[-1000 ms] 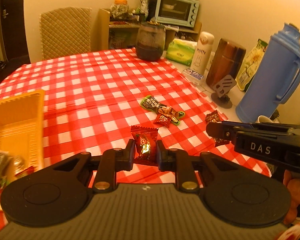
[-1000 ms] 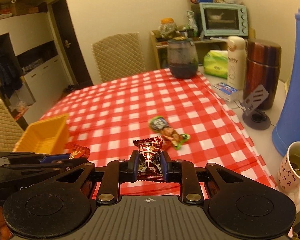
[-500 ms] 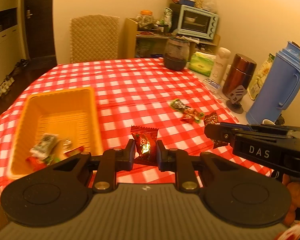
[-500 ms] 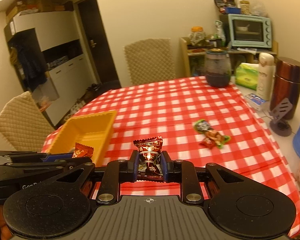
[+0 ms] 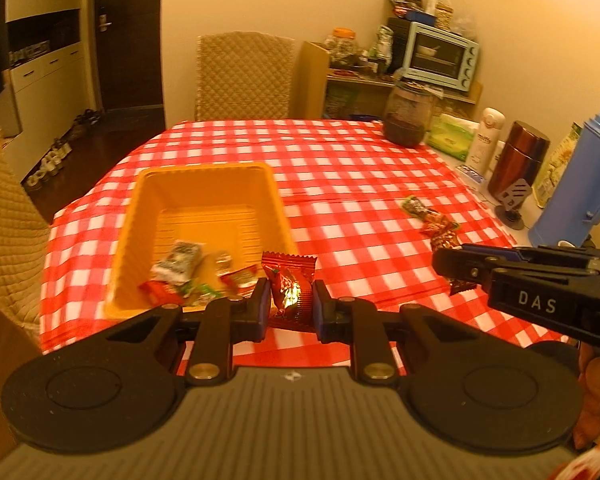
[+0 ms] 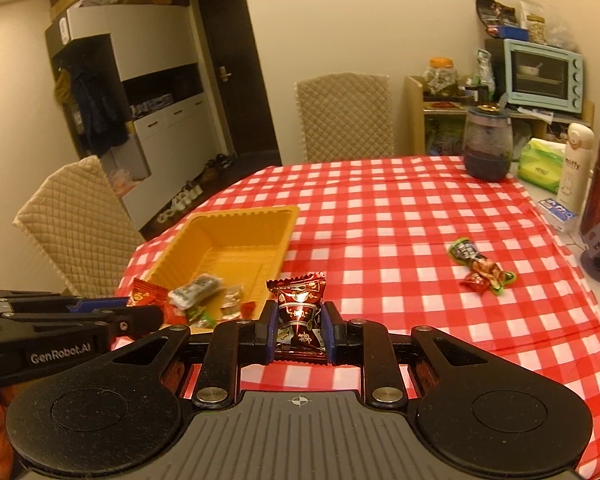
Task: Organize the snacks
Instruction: 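Carry both held candies toward the orange tray, then open the left gripper over the tray while the right releases its brown candy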
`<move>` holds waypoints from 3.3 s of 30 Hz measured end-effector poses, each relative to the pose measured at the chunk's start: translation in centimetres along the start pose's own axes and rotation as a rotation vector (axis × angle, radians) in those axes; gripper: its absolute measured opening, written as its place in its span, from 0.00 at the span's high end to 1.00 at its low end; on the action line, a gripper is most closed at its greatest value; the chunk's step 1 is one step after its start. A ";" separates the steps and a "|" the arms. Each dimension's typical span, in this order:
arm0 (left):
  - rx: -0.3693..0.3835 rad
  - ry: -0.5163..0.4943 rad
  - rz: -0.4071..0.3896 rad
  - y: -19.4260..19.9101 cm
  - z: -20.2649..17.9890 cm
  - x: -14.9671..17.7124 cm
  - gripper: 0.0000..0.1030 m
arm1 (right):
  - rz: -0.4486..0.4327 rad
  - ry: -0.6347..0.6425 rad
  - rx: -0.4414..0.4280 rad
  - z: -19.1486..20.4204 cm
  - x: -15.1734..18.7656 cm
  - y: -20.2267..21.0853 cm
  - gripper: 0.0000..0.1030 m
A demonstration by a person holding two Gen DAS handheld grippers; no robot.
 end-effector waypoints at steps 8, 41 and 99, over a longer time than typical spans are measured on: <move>-0.020 0.026 -0.017 1.4 2.4 0.1 0.81 | 0.025 0.043 -0.008 2.3 0.5 -1.2 0.77; -0.043 0.060 0.016 -1.2 6.5 -0.9 0.81 | 0.076 0.078 -0.060 5.4 -0.3 -6.8 0.77; -0.115 0.115 0.082 -8.7 13.1 -1.5 0.47 | 0.089 -0.065 -0.173 4.5 -3.4 -17.0 0.40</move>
Point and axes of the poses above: each gripper's, at about its wrist camera, not at the fingertips, and y roughly against the way its jaws point, z to its left, x to its underside, the point moved 5 cm from there along -y, roughly the way its jaws point, and after that the axes turned 2 degrees about z, right-handed, at the moved point
